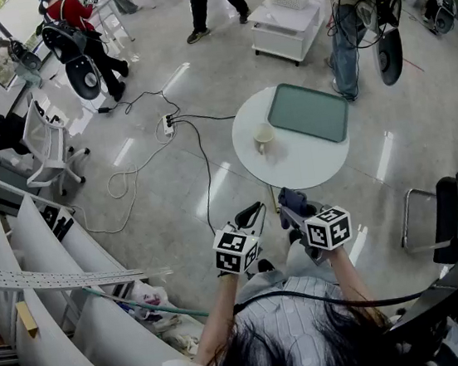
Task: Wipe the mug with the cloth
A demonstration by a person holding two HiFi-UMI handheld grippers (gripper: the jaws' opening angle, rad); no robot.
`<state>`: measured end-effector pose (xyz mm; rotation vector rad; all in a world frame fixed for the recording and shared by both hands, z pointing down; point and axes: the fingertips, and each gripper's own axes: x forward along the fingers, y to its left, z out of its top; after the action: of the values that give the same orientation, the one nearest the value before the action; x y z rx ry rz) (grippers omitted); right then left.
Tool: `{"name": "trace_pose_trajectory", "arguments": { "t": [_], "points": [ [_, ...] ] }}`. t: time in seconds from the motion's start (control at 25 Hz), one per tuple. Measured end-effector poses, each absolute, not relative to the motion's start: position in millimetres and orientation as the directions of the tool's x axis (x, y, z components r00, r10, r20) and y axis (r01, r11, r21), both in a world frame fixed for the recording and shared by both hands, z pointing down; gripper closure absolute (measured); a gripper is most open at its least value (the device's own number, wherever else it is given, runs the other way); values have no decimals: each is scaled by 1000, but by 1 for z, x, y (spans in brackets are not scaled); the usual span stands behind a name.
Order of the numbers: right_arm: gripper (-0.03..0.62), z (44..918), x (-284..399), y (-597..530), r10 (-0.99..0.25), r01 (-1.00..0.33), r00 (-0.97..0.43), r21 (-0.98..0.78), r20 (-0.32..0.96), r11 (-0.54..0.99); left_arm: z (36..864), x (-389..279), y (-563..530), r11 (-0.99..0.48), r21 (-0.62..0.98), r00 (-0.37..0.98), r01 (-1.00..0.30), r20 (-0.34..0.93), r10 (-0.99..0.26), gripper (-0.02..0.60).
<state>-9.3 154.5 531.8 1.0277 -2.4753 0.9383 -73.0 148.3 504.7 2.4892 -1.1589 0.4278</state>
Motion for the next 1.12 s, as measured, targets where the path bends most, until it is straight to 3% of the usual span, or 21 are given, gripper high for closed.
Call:
{"name": "trace_pose_trajectory", "arguments": {
  "t": [1.12],
  "points": [
    [514, 528, -21, 165, -554, -725, -689, -466, 467, 507, 509, -85, 159, -614, 209, 638, -761, 411, -651, 540]
  ]
}}
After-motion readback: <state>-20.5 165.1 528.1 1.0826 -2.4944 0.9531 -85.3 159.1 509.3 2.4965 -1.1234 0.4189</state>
